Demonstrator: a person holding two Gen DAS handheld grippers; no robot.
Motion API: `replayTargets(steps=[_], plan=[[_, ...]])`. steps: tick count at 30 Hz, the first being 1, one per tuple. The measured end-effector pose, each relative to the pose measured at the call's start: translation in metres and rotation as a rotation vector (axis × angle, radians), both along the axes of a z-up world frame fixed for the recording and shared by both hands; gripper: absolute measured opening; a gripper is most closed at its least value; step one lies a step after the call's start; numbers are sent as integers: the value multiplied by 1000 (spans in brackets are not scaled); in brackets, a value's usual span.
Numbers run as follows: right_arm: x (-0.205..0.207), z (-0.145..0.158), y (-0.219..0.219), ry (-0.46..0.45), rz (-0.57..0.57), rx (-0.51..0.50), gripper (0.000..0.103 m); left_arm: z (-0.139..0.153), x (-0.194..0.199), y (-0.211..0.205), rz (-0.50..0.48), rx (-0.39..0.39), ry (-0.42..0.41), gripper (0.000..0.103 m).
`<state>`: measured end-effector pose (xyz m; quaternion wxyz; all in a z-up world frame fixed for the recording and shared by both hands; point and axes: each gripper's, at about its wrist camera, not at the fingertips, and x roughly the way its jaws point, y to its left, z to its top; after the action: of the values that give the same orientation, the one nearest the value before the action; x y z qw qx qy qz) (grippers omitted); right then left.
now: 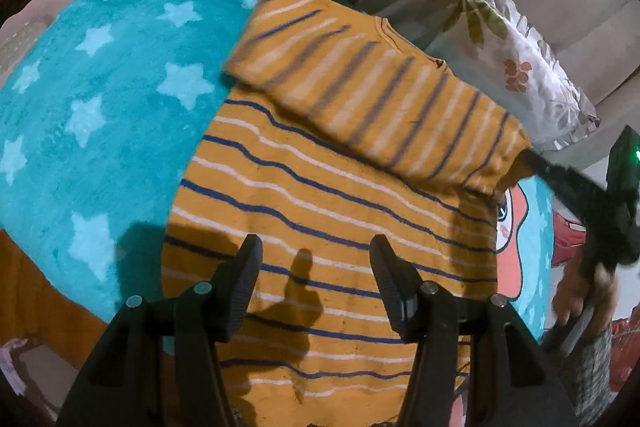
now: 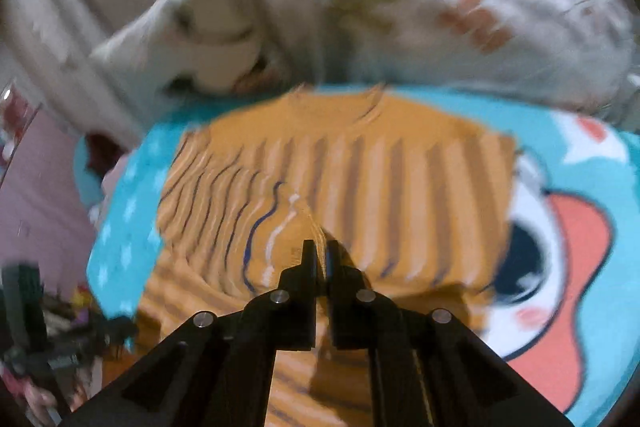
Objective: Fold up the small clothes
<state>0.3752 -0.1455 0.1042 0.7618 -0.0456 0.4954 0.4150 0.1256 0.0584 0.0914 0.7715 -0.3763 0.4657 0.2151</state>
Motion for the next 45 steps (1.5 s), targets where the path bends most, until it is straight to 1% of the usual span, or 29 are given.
replayTargets(steps=[2,3,5,6,7,8,9,10,12,14,16,18,20,21,22,23,24,25,26,28,29,30,31,33,37,39,41,42,45], plan=[[29,-6,-12,3,-66,-39,5,-4,0,-1,-1,-6,10,55],[47,-20,-16,23,-97,-87,6,-6,1,-1,0,-9,16,55],[69,-46,-19,51,-148,-185,7,-9,1,0,6,-14,27,55],[78,-56,-25,65,-187,-228,11,-9,0,0,7,-12,30,55],[83,-60,-34,85,-227,-233,11,-10,-1,0,8,-5,33,55],[84,-57,-44,100,-248,-188,11,-10,-1,0,11,3,38,55],[82,-54,-51,102,-254,-158,16,-12,-1,1,13,12,51,55],[79,-47,-58,94,-254,-128,26,-13,-2,1,15,17,59,55],[71,-40,-68,65,-253,-108,32,-17,-4,3,23,19,73,55],[65,-38,-74,88,-243,-88,32,-20,-6,4,30,10,76,55],[60,-41,-75,150,-215,-22,32,-23,-6,4,30,1,75,55],[52,-42,-74,165,-191,9,30,-23,-4,2,23,-6,74,55],[47,-47,-64,198,-148,44,30,-22,-2,-2,12,-4,70,55],[47,-52,-58,230,-126,58,30,-21,-2,-3,7,-1,70,55],[48,-61,-50,266,-108,52,30,-21,-3,-5,4,2,73,55],[52,-71,-45,269,-121,13,30,-20,-5,-7,0,9,78,55],[56,-76,-44,252,-143,-25,30,-19,-7,-8,-3,17,85,55],[63,-83,-44,215,-186,-86,28,-17,-10,-9,-4,28,94,56],[69,-86,-47,206,-216,-108,28,-15,-14,-11,-4,44,105,57],[73,-79,-60,218,-259,-62,30,-11,-23,-10,2,77,130,60],[70,-73,-66,208,-261,-48,31,-9,-29,-9,11,91,144,61],[66,-69,-72,200,-255,-41,36,-9,-34,-8,18,97,152,61],[63,-67,-78,200,-247,-34,39,-10,-39,-6,24,97,156,61],[54,-68,-93,218,-241,-25,39,-13,-47,-2,28,91,166,61],[28,-89,-129,323,-272,-20,39,-23,-52,6,-15,75,141,60],[12,-98,-144,379,-288,0,39,-31,-49,16,-35,33,105,57],[-8,-110,-154,442,-301,43,39,-39,-45,28,-40,7,81,56],[-20,-114,-159,478,-311,91,39,-42,-42,33,-43,-3,73,56],[-44,-124,-167,592,-315,184,40,-56,-38,49,-43,-58,48,56]])
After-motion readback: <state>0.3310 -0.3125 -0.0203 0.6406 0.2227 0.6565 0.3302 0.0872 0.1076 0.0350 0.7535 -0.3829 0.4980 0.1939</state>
